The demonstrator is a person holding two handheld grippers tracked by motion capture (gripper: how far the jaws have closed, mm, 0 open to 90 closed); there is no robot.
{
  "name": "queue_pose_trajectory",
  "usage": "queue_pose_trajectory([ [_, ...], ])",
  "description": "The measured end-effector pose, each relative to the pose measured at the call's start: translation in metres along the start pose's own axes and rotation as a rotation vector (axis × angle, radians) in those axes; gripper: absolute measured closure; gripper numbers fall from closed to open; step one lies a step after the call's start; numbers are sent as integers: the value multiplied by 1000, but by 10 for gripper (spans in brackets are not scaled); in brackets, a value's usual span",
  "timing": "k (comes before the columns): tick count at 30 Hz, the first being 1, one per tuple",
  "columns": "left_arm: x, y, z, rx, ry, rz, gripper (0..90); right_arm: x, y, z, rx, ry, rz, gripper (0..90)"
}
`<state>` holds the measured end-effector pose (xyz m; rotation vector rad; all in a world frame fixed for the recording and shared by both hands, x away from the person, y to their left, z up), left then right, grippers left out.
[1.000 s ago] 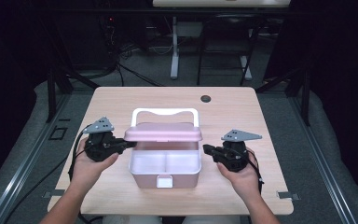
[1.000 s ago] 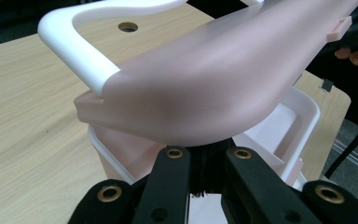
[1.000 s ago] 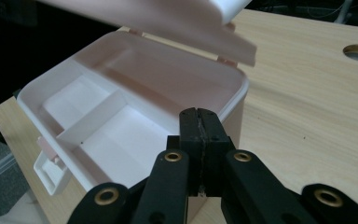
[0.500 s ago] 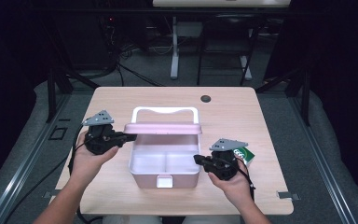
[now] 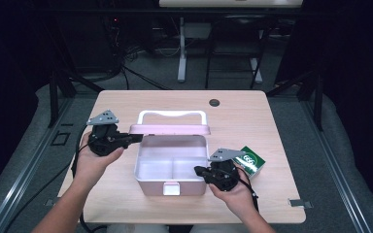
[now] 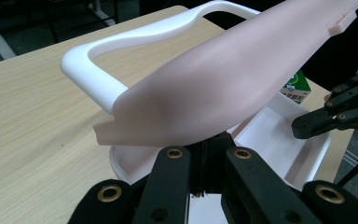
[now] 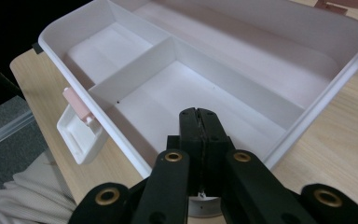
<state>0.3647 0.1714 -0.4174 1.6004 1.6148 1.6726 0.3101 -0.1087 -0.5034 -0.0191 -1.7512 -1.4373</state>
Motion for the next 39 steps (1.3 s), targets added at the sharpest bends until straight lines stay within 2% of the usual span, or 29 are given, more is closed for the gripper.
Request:
queue_pose_trajectory([
  [29,1,17,6,6,13,-2,900,-3,-4,0,1,18,29,900],
  [39,0,28,15,15,46,5,900,-3,-4,0,1,12,31,900],
])
Point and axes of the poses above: each handheld gripper's, and its own axes: x roughly backward along the jaws, y roughly out of its top, z roughly to its left, the point moved 4 cm from there along -x, roughly forward along the jaws, and after that the axes turned 13 degrees about -y, right-handed, at the moved point
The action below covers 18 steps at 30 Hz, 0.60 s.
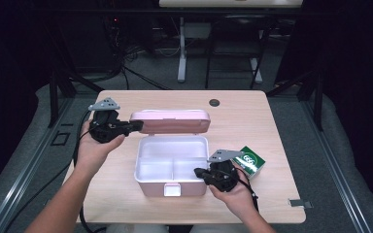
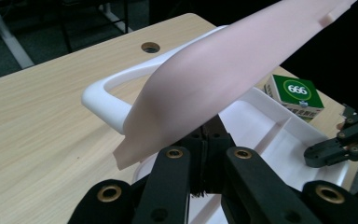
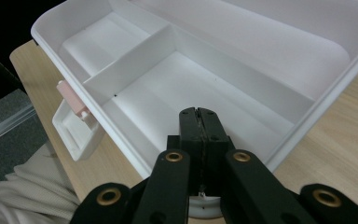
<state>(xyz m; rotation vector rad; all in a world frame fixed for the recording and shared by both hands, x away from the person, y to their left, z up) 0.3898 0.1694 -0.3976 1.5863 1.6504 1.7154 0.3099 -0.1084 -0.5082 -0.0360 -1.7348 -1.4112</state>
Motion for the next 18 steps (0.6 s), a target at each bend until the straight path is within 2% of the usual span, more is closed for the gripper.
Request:
queue_pose_trajectory([
  [11,-1,10,13,12,45,23,900,0,0,0,2,1,-4,900],
  [18,-5,14,24,34,74,41,900,0,0,0,0,2,-5,900],
])
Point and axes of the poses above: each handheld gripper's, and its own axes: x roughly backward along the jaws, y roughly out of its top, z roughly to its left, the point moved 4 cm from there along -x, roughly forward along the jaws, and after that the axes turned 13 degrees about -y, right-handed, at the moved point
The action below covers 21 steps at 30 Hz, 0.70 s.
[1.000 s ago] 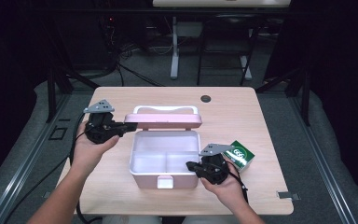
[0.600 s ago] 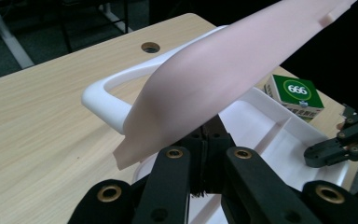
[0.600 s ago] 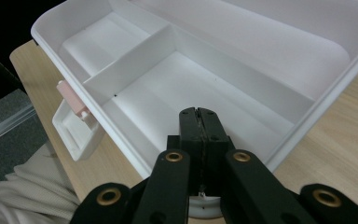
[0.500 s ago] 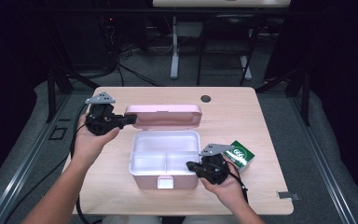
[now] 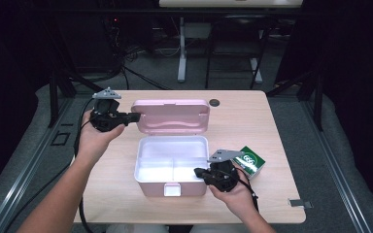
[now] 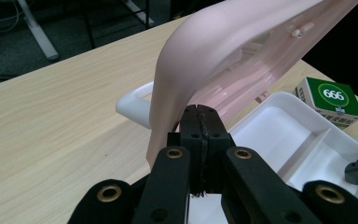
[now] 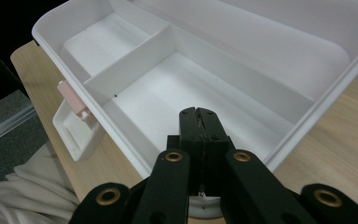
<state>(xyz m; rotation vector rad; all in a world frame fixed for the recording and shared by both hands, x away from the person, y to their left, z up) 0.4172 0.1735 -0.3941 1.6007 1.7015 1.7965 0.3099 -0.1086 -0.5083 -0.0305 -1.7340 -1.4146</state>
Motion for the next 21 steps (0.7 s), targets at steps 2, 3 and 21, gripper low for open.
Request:
queue_pose_trajectory([
  [2,-1,1,2,2,5,5,899,0,0,0,0,1,-1,900],
  [3,-1,1,3,5,8,7,899,0,0,0,-1,2,-1,900],
  [21,-12,-5,14,25,37,48,879,0,-1,0,-2,0,-10,900],
])
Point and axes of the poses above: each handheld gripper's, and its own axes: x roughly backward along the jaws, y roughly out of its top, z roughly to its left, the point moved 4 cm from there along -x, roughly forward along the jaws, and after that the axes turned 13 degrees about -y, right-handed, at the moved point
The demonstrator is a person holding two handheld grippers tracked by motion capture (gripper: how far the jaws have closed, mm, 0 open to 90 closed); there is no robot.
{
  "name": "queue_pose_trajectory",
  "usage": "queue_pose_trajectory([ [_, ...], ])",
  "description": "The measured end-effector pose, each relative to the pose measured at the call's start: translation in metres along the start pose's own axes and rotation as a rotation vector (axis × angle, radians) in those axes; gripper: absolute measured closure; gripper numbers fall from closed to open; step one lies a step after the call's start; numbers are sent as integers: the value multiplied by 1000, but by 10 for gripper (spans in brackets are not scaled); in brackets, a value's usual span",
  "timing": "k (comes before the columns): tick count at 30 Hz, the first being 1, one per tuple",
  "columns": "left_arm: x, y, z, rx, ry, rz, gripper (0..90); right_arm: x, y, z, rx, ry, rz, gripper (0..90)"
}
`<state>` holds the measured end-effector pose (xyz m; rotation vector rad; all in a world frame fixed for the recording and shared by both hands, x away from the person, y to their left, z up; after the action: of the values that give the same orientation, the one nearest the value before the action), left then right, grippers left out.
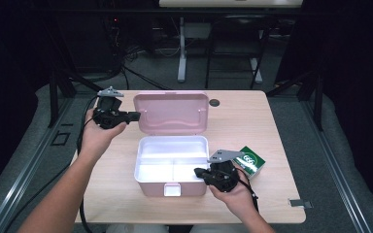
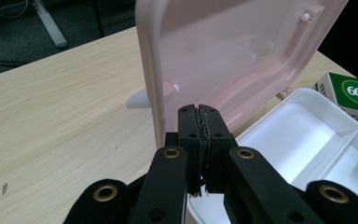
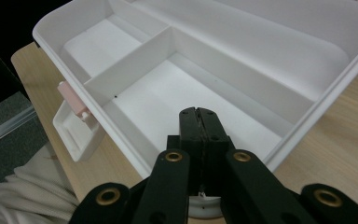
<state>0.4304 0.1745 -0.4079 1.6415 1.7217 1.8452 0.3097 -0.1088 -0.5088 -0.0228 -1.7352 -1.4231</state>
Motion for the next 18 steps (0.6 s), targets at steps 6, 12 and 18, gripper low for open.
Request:
queue_pose_trajectory([
  [6,-5,-8,8,28,6,14,858,0,0,0,0,-2,0,900],
  [12,-7,-12,13,47,12,14,792,0,0,1,12,-19,1,900],
  [18,-9,-19,18,62,10,39,730,0,0,1,14,-20,0,900],
])
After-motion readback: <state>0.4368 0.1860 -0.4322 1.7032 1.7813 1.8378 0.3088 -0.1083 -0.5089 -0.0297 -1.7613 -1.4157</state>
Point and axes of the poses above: each handheld gripper's, and its own axes: x roughly backward along the jaws, y roughly out of its top, z roughly to its left, the point moved 4 cm from there along -x, roughly forward along the jaws, and after that the axes turned 13 degrees about -y, right-handed, at the moved point
